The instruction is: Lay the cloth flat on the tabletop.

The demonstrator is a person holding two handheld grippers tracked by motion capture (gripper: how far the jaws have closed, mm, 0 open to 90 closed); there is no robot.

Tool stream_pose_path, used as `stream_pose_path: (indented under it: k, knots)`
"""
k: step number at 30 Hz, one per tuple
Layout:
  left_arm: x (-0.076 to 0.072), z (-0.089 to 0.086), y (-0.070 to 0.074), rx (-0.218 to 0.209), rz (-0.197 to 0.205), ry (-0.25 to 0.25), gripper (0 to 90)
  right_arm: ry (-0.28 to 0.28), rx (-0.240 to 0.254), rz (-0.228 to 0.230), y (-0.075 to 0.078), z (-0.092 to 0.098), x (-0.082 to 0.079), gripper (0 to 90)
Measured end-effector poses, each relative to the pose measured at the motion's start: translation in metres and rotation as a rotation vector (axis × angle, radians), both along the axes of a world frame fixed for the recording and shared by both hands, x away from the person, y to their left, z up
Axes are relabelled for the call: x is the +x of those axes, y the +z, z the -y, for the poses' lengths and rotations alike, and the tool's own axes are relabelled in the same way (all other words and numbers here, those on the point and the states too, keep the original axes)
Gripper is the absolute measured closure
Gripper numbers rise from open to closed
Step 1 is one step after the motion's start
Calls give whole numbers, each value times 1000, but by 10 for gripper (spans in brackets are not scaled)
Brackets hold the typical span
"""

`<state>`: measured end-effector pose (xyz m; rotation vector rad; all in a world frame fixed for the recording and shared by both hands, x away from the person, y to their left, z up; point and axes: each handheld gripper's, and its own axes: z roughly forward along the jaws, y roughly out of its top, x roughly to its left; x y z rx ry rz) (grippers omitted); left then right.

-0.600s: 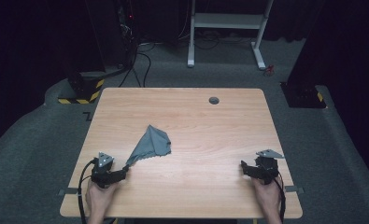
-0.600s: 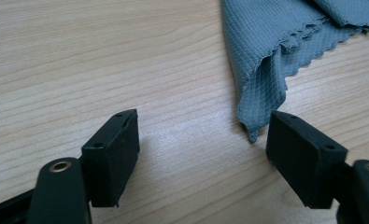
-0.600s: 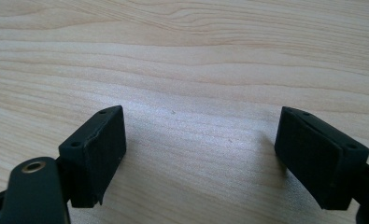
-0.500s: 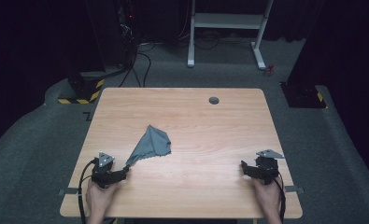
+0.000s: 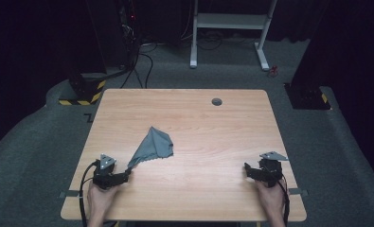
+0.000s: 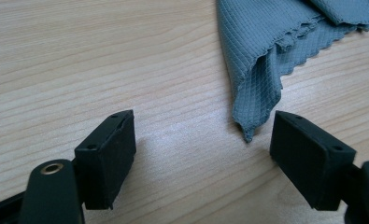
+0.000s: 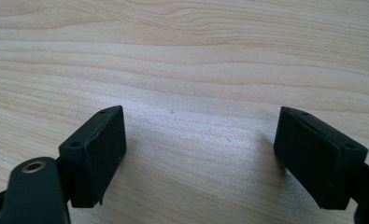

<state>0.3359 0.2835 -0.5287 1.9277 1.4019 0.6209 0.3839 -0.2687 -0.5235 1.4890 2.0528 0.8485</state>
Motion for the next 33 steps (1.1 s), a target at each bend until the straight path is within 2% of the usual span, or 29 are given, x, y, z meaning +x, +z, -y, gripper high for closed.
stream_pose_path:
  k: [5,8,15,26,31,33]
  knots:
    - [0,4,3,-25,24,-9,234,0,0,0,0,0,0,169]
    - [2,6,7,-38,21,-22,227,0,0,0,0,0,0,169]
    - [10,17,15,-39,23,-56,220,0,0,0,0,0,0,169]
    - [46,50,21,-37,-8,-101,236,0,-1,1,0,0,0,170]
    - [56,59,20,-30,-26,-105,220,0,-1,0,0,0,0,170]
    - [62,62,17,-48,-28,-95,221,0,-1,0,0,0,0,170]
